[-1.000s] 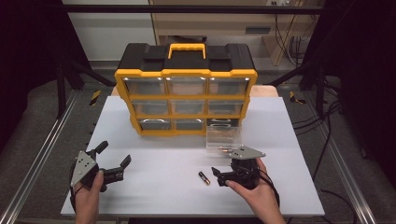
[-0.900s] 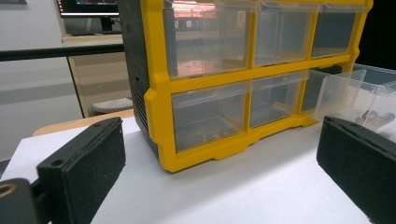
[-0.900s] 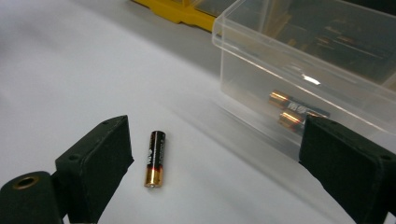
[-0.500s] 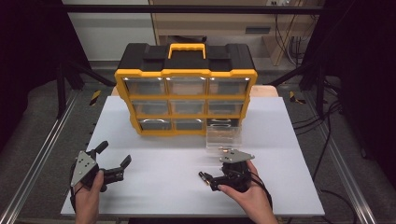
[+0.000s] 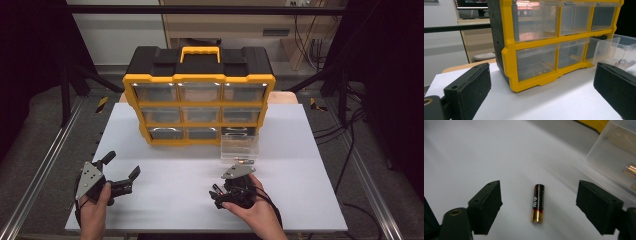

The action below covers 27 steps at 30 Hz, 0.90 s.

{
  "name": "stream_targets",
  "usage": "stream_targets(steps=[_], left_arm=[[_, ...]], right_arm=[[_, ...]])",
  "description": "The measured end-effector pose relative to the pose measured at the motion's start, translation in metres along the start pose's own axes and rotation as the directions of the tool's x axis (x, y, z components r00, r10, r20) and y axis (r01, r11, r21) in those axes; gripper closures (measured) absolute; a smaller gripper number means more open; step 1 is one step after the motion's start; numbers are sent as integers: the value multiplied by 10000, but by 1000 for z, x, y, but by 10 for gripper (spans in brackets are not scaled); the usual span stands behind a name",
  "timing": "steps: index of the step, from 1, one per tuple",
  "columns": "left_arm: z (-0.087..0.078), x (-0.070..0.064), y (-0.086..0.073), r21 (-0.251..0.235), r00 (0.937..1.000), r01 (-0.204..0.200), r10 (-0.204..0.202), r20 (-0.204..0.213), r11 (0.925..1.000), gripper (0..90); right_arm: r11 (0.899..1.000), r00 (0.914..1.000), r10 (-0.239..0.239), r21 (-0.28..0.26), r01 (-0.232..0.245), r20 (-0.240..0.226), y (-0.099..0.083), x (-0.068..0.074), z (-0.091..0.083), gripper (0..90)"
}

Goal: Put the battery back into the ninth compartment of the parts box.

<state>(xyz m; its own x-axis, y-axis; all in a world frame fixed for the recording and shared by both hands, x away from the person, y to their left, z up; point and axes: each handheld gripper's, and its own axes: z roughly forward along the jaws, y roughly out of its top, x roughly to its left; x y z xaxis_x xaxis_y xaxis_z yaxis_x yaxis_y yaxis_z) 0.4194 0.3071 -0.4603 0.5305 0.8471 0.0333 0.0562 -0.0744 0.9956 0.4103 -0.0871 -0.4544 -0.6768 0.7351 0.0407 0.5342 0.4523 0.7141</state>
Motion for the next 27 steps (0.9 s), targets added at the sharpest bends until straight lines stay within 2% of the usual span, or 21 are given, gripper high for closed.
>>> stream_targets(steps=[1, 3, 13, 20, 27], left_arm=[[0, 0, 0, 0, 10000, 4, -4, 0, 10000, 8], [0, 0, 0, 0, 10000, 1, -1, -1, 10000, 8], [0, 0, 0, 5, 10000, -11, 11, 14, 10000, 8], [0, 0, 0, 37, 10000, -61, 61, 15, 10000, 8], [0, 0, 0, 17, 10000, -40, 40, 16, 10000, 8]], right_arm=[[10000, 10000, 3, 60, -3, -32, 0, 1, 1, 280], [9999, 10000, -47, 90, 47, -33, 0, 2, 1, 301], [9989, 9996, 38, 474, -25, -290, -4, 1, 8, 563], [9974, 9994, 72, 719, -47, -342, -7, 2, 14, 631], [9941, 9998, 72, 1083, -50, -193, -12, 0, 24, 705]])
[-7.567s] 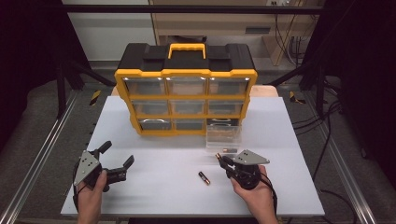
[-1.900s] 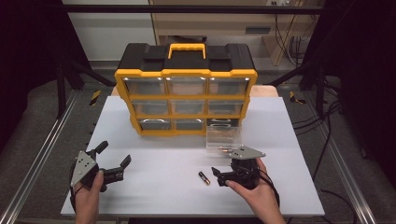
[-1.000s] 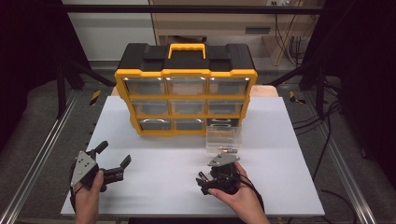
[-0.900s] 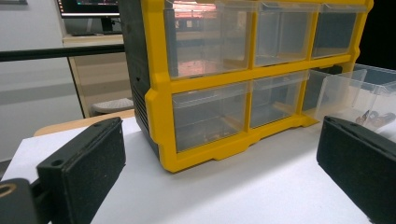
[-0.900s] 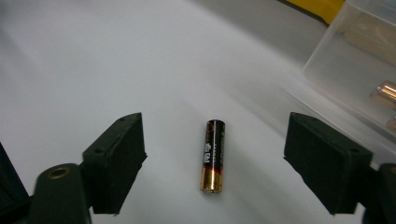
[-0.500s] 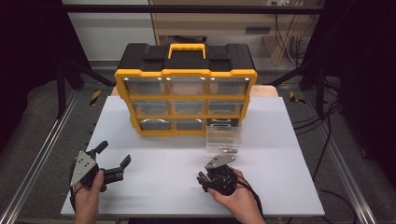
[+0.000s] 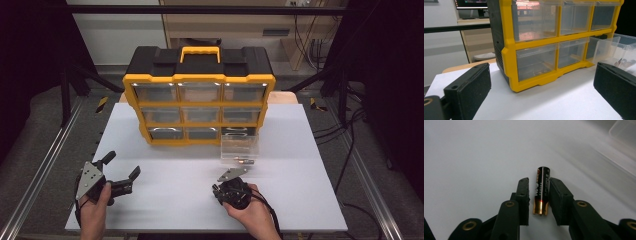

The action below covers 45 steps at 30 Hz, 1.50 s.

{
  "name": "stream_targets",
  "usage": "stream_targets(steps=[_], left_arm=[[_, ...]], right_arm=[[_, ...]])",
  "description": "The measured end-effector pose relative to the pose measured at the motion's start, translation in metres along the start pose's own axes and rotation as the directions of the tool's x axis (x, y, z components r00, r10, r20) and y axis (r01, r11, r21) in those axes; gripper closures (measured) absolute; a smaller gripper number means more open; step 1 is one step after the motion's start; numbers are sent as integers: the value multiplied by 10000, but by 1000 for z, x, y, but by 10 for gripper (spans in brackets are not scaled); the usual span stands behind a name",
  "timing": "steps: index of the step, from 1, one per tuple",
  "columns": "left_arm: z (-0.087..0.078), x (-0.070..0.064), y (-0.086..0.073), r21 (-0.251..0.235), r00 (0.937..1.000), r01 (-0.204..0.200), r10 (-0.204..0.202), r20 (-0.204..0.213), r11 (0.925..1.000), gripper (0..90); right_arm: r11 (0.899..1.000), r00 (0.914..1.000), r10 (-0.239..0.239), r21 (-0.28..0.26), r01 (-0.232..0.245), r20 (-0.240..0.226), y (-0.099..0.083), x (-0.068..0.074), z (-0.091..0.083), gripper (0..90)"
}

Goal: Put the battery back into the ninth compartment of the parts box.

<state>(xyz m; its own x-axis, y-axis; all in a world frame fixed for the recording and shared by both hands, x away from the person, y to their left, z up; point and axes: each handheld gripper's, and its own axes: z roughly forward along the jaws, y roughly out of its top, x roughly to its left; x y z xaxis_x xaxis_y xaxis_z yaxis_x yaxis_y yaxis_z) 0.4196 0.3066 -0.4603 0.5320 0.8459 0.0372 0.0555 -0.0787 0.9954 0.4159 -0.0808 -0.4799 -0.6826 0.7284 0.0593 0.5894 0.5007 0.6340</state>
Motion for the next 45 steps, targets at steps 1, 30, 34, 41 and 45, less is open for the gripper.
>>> stream_targets(steps=[1, 30, 34, 41, 45], left_arm=[[0, 0, 0, 25, 10000, -25, 25, -1, 10000, 8], [0, 0, 0, 26, 10000, 1, -1, 5, 10000, 8], [0, 0, 0, 17, 10000, 4, -4, -4, 10000, 8], [0, 1, 0, 47, 10000, -9, 9, -5, 10000, 8], [-1, 3, -1, 35, 10000, 50, -50, -77, 10000, 8]], right_arm=[[10000, 10000, -40, 39, 40, 4, -1, 0, 1, 724], [9474, 9926, 103, -3189, 289, 1207, 51, -59, -81, 770], [9351, 9903, 574, -3544, -89, 1264, 58, -81, -81, 769], [8904, 9918, 972, -4524, -495, 829, 47, -92, -83, 524], [8588, 9868, 1272, -5089, -590, 1003, 32, -97, -89, 330]])
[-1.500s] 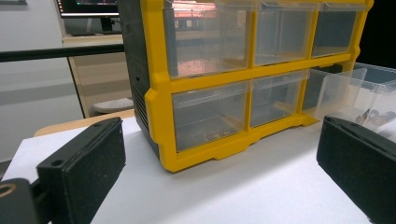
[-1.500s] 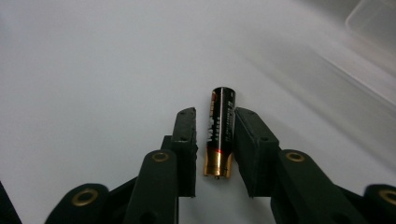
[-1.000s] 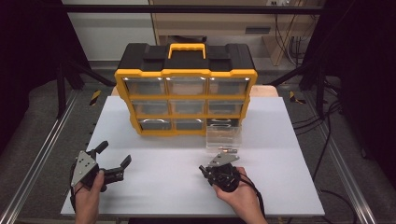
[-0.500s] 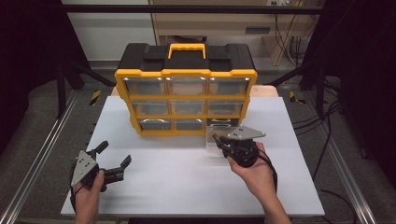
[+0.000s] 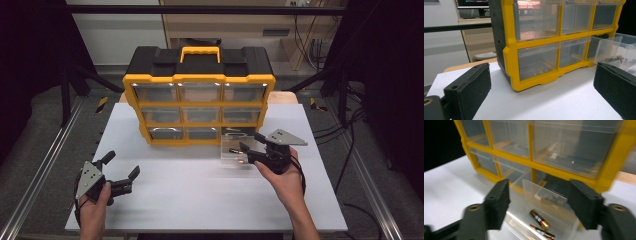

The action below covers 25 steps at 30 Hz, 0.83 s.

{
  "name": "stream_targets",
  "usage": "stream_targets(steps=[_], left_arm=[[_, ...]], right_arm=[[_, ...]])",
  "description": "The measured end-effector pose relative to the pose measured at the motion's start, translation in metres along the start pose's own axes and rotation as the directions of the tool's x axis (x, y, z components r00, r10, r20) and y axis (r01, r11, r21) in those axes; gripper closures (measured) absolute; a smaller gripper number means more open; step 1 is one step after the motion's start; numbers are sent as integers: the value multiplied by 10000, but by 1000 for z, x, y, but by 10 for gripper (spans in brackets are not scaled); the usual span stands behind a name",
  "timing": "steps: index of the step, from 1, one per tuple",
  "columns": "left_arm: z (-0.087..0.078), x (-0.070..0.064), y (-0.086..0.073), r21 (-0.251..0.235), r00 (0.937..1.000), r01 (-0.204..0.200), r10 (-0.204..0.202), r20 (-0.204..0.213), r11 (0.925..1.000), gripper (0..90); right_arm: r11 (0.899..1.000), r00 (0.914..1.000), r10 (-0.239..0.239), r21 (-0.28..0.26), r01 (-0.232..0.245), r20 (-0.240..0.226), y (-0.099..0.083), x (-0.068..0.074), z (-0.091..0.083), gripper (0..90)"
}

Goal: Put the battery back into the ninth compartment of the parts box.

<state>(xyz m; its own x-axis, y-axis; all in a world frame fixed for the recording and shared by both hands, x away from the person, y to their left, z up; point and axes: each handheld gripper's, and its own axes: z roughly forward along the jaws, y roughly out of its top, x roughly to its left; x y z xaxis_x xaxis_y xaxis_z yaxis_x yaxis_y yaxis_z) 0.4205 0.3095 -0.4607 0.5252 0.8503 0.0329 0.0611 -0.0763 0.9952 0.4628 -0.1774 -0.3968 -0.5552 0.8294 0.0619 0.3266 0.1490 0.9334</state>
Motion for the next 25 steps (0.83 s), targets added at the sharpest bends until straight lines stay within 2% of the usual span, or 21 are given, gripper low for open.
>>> stream_targets(steps=[1, 2, 3, 4, 6, 7, 9, 11, 12, 16, 17, 22, 25], left_arm=[[-1, 1, 0, 18, 10000, -26, 26, -25, 10000, 8], [-1, 2, 0, -14, 10000, 23, -23, -53, 10000, 8], [-1, 2, 0, -7, 10000, 31, -31, -76, 10000, 8], [-1, 2, 0, -1, 9999, 37, -37, -94, 10000, 8], [-1, 2, -1, 22, 10000, -1, 1, -98, 10000, 8], [-1, 2, -1, 68, 9999, -64, 64, -100, 10000, 8], [-1, 1, -1, 122, 9998, -156, 158, -133, 9998, 8], [-1, 1, -1, 155, 9997, -186, 189, -145, 9997, 8], [-1, 1, -1, 168, 9997, -185, 187, -146, 9997, 8], [-2, 3, -1, 143, 9998, -131, 133, -167, 9998, 8], [-2, 4, -1, 94, 9998, -77, 78, -168, 9999, 8], [-5, 8, -1, -33, 9998, -78, 77, -207, 10000, 7], [-4, 10, -1, -30, 9999, -40, 39, -166, 10000, 7]], right_arm=[[9987, 9996, 269, -423, -267, 40, -8, -6, -7, 260], [9987, 9996, 269, -423, -267, 40, -8, -6, -7, 260], [9974, 9987, 517, -499, -518, -26, -16, -13, -13, 185], [9974, 9987, 517, -499, -518, -26, -16, -13, -13, 185], [9970, 9987, 498, -589, -503, -102, -24, -21, -19, 118], [9954, 9993, 265, -914, -288, -261, -32, -28, -26, 89], [9949, 9994, 232, -974, -254, -238, -36, -31, -29, 86], [9939, 9997, 227, -1077, -216, 88, -45, -38, -39, 86], [9939, 9997, 227, -1077, -216, 88, -45, -38, -39, 86], [9918, 9974, 95, -1281, -3, 711, -57, -47, -50, 114], [9881, 9954, -78, -1523, 224, 957, -64, -50, -55, 114], [9804, 9925, -472, -1852, 676, 1127, -77, -52, -61, 66], [9754, 9931, -402, -2113, 630, 1104, -80, -52, -63, 49]])
